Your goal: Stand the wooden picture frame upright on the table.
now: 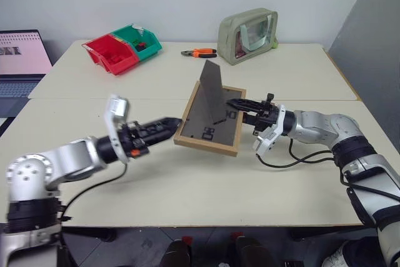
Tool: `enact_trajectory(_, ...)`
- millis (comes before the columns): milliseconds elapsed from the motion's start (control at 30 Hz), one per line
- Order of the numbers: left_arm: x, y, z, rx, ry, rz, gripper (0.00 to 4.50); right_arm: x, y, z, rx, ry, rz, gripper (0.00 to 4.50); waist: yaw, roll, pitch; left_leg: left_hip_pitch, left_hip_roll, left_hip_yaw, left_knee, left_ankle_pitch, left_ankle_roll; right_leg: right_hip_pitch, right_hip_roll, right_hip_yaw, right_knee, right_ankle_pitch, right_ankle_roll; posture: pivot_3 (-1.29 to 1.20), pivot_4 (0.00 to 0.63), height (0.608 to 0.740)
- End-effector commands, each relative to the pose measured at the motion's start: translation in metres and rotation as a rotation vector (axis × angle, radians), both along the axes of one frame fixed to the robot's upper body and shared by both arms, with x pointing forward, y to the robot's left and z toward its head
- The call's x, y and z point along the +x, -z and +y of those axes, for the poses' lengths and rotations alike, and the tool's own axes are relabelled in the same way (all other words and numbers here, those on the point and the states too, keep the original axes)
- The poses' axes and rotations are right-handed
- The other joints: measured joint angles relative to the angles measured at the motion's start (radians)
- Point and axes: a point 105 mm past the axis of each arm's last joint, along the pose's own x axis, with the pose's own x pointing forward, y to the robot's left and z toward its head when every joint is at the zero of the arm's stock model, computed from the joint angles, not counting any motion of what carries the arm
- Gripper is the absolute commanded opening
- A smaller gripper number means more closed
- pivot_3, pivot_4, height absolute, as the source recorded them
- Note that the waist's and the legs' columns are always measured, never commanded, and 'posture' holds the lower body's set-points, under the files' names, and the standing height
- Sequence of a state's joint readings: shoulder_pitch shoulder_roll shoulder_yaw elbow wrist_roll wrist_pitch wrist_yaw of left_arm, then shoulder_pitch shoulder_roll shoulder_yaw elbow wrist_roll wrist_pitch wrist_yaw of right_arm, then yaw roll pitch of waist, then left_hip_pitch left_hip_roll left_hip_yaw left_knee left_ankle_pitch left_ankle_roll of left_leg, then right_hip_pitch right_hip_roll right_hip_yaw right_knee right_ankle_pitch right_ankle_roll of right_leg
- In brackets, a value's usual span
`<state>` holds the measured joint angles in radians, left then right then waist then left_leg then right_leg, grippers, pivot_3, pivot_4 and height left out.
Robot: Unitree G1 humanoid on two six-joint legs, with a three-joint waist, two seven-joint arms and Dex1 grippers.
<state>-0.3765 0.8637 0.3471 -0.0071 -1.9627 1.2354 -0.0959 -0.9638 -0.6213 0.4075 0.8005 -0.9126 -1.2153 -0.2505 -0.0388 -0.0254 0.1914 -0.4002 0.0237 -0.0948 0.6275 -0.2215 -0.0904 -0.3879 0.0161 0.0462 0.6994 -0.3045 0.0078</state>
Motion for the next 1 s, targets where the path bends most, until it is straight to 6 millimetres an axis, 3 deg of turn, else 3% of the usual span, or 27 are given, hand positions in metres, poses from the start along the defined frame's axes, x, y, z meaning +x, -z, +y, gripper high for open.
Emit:
enact_trajectory(33,-0.001,-0.029,0.040,0.197,-0.179,-0.150,4.50,0.012,-0.017,-0.005,0.125,0.041,0.072,1.31,-0.003,0.000,0.000,0.000,0.000,0.000,0.000,0.000,0.000,0.000,0.000,0.000,0.000,0.000,0.000,0.00,0.150,0.740)
enact_trajectory(133,-0.004,-0.036,0.062,0.536,-0.302,-0.278,4.50,0.031,-0.012,0.005,0.240,0.098,0.307,1.31,-0.017,-0.003,0.001,0.000,0.001,0.000,0.000,-0.001,0.002,0.000,0.001,0.000,0.000,0.000,-0.001,0.00,0.150,0.740)
enact_trajectory(200,-0.012,-0.035,0.056,0.660,-0.287,-0.379,4.50,0.044,-0.010,0.018,0.322,0.108,0.535,1.31,-0.027,-0.003,0.002,0.001,0.002,0.000,-0.001,-0.002,0.003,0.001,0.001,-0.001,-0.001,0.001,-0.001,0.00,0.150,0.740)
enact_trajectory(333,-0.016,-0.023,0.044,0.751,-0.308,-0.500,4.50,0.061,-0.001,0.036,0.424,0.064,0.981,1.31,-0.019,-0.001,0.003,0.001,0.006,-0.001,-0.002,0.000,0.001,0.001,0.000,-0.001,0.000,0.001,-0.002,0.00,0.150,0.740)
enact_trajectory(433,-0.017,-0.012,0.037,0.789,-0.351,-0.554,4.50,0.064,0.012,0.060,0.501,-0.058,1.462,1.31,-0.014,0.000,0.003,0.001,0.006,-0.001,-0.002,-0.002,0.003,0.002,-0.001,-0.001,-0.001,0.001,-0.002,0.00,0.150,0.740)
enact_trajectory(533,-0.019,0.000,0.038,0.806,-0.391,-0.557,4.50,0.056,0.024,0.078,0.490,-0.124,1.673,1.31,-0.008,0.000,0.003,0.000,0.005,-0.001,-0.002,-0.002,0.003,0.001,-0.001,-0.001,-0.001,0.001,-0.002,0.00,0.150,0.740)
enact_trajectory(700,-0.021,0.009,0.037,0.782,-0.406,-0.543,4.50,0.050,0.047,0.089,0.508,-0.120,1.866,1.31,-0.002,0.000,0.004,0.000,0.004,-0.001,-0.003,-0.002,0.003,0.000,0.000,-0.002,-0.002,0.001,-0.002,0.00,0.150,0.740)
enact_trajectory(933,-0.022,0.020,0.034,0.799,-0.371,-0.523,4.50,0.047,0.072,0.084,0.479,-0.042,1.901,1.31,-0.004,0.000,0.003,0.001,0.003,0.000,-0.002,-0.002,0.004,0.000,0.000,-0.002,-0.001,0.001,-0.002,0.00,0.150,0.740)
enact_trajectory(1000,-0.022,0.021,0.033,0.794,-0.366,-0.520,4.50,0.047,0.076,0.080,0.479,-0.021,1.898,2.00,-0.003,0.000,0.003,0.001,0.003,0.000,-0.002,-0.002,0.004,0.000,0.000,-0.002,-0.001,0.001,-0.002,0.00,0.150,0.740)
